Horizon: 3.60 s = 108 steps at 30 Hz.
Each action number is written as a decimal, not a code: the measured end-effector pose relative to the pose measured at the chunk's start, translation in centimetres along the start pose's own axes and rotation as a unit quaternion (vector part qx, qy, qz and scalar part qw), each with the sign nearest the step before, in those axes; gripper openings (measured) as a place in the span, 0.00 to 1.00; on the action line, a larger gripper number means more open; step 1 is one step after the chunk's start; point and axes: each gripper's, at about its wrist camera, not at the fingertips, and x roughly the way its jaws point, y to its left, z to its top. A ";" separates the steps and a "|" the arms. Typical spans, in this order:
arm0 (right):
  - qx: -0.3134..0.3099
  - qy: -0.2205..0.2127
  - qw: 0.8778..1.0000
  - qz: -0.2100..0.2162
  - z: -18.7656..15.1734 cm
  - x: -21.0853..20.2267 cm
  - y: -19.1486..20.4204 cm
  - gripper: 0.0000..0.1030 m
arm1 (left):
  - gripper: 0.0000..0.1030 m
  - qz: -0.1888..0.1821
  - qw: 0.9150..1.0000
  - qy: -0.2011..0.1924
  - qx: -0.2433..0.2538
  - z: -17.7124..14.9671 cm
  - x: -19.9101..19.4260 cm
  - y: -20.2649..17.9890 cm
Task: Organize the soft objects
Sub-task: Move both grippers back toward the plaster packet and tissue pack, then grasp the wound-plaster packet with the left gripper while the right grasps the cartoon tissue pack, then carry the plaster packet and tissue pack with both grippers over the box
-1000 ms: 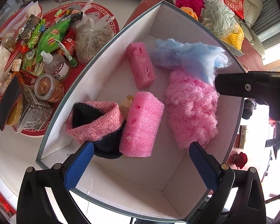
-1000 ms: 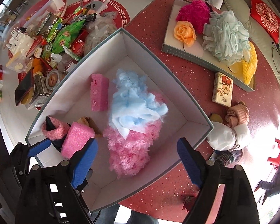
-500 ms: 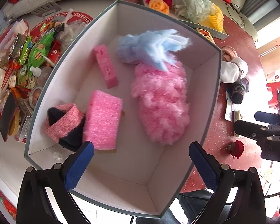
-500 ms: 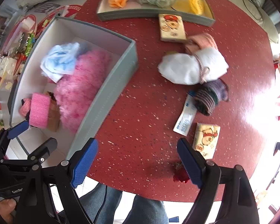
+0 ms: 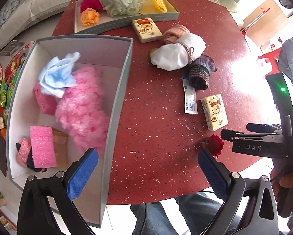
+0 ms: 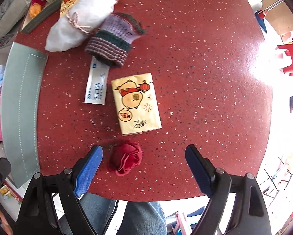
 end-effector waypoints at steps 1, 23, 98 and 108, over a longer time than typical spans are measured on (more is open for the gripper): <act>0.002 0.002 1.000 -0.001 0.1 0.4 -0.3 0.86 | 0.99 0.004 1.000 0.006 0.002 0.0 0.4 -0.6; -0.031 -0.023 0.998 -0.039 5.6 4.9 -5.9 0.86 | 0.99 0.048 0.997 0.056 -0.024 5.9 9.4 -8.0; -0.145 -0.067 0.986 0.038 -4.3 -6.7 -2.0 0.63 | 0.23 -0.011 0.999 -0.038 -0.011 -3.7 -4.8 -5.1; -0.183 -0.101 0.978 0.025 -3.6 -10.1 2.7 0.63 | 0.23 -0.013 0.996 -0.080 -0.036 -1.9 -5.5 -1.4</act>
